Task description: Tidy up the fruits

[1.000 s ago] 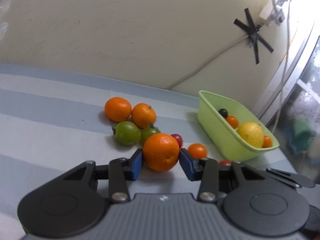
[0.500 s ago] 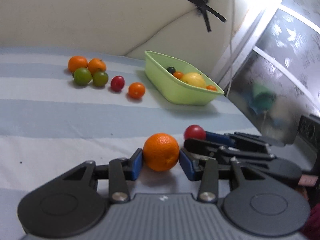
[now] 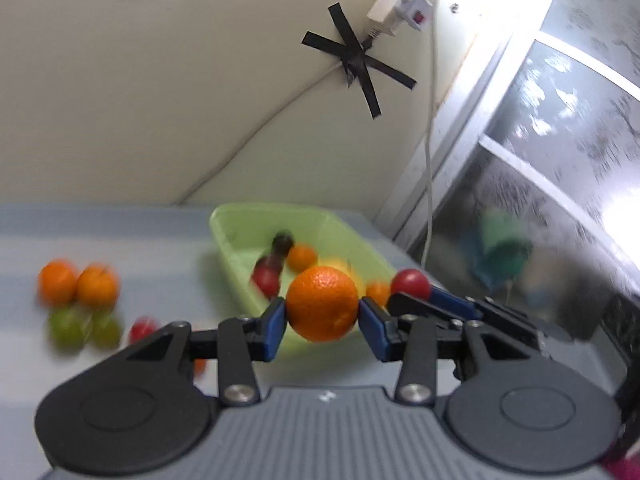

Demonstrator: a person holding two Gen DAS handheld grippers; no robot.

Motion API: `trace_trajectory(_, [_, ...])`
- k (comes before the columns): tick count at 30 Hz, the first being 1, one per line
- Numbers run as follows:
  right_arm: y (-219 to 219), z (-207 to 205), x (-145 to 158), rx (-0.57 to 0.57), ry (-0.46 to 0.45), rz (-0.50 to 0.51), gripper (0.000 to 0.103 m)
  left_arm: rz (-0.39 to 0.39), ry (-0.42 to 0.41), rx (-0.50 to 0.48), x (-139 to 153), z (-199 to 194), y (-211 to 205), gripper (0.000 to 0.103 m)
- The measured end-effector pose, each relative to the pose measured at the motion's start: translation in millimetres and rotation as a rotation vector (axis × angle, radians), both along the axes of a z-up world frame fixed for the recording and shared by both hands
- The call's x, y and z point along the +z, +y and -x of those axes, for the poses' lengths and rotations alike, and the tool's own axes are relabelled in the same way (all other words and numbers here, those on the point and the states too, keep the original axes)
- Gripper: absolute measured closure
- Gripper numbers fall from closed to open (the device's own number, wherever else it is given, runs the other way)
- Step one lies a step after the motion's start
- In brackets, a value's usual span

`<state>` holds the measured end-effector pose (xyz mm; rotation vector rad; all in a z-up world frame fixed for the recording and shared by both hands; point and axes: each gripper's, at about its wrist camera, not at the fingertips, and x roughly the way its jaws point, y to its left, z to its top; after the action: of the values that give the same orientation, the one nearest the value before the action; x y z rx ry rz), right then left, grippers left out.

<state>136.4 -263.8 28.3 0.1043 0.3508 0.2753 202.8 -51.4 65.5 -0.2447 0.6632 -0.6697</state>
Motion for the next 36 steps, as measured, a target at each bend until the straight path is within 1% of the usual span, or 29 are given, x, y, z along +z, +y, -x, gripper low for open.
trace_trajectory(3, [-22,-29,-3,-0.105,-0.024,-0.011,0.070,0.000,0.024,0.010,-3,-41,-23,0.063])
trace_trajectory(5, [-34,-53,-13,-0.160,0.008,0.002,0.070,-0.007,0.057,0.023,-12,-61,-35,0.063])
trace_trajectory(8, [-44,-74,-29,-0.186,0.061,-0.028,0.070,-0.037,0.075,0.031,-25,-78,-50,0.063])
trace_trajectory(10, [-46,-79,-35,-0.184,0.072,-0.029,0.069,-0.061,0.086,0.034,-32,-82,-58,0.063])
trace_trajectory(11, [-44,-80,-38,-0.184,0.070,-0.025,0.067,-0.069,0.084,0.035,-35,-82,-60,0.059])
trace_trajectory(12, [-43,-80,-40,-0.188,0.063,-0.024,0.060,-0.068,0.069,0.047,-36,-80,-61,0.056])
trace_trajectory(13, [-43,-80,-40,-0.198,0.051,-0.023,0.055,-0.073,0.063,0.053,-36,-79,-60,0.052])
trace_trajectory(14, [-44,-79,-40,-0.187,0.039,-0.032,0.051,-0.073,0.057,0.062,-35,-76,-59,0.052])
trace_trajectory(16, [-44,-72,-38,-0.201,0.005,-0.029,0.050,-0.048,0.049,0.065,-29,-68,-52,0.052])
trace_trajectory(18, [-40,-64,-34,-0.221,-0.053,-0.021,0.050,-0.003,0.015,0.060,-14,-52,-36,0.052])
trace_trajectory(20, [-37,-49,-25,-0.230,-0.104,-0.058,0.050,0.027,-0.034,0.066,2,-30,-7,0.052])
trace_trajectory(22, [-37,-35,-15,-0.209,-0.144,-0.099,0.050,0.048,-0.071,0.094,13,-6,29,0.051])
trace_trajectory(23, [-34,-29,-10,-0.183,-0.157,-0.109,0.051,0.047,-0.082,0.118,15,5,48,0.051])
trace_trajectory(24, [-30,-24,-5,-0.146,-0.164,-0.114,0.052,0.029,-0.087,0.151,15,16,67,0.051])
trace_trajectory(25, [-23,-16,0,-0.100,-0.166,-0.113,0.053,-0.004,-0.086,0.190,12,25,84,0.051])
trace_trajectory(27, [-5,-4,3,-0.003,-0.150,-0.102,0.054,-0.104,-0.083,0.284,2,46,109,0.051])
trace_trajectory(29, [16,8,1,0.073,-0.114,-0.086,0.056,-0.192,-0.057,0.350,-13,66,126,0.051])
trace_trajectory(30, [26,14,-2,0.104,-0.080,-0.088,0.058,-0.209,-0.041,0.368,-20,74,130,0.051])
trace_trajectory(33, [54,31,-15,0.170,0.021,-0.103,0.058,-0.234,0.009,0.414,-39,97,139,0.051])
trace_trajectory(34, [62,38,-18,0.183,0.046,-0.104,0.058,-0.239,0.015,0.424,-44,103,141,0.051])
trace_trajectory(36, [76,52,-25,0.197,0.082,-0.096,0.058,-0.249,0.017,0.442,-51,114,137,0.047])
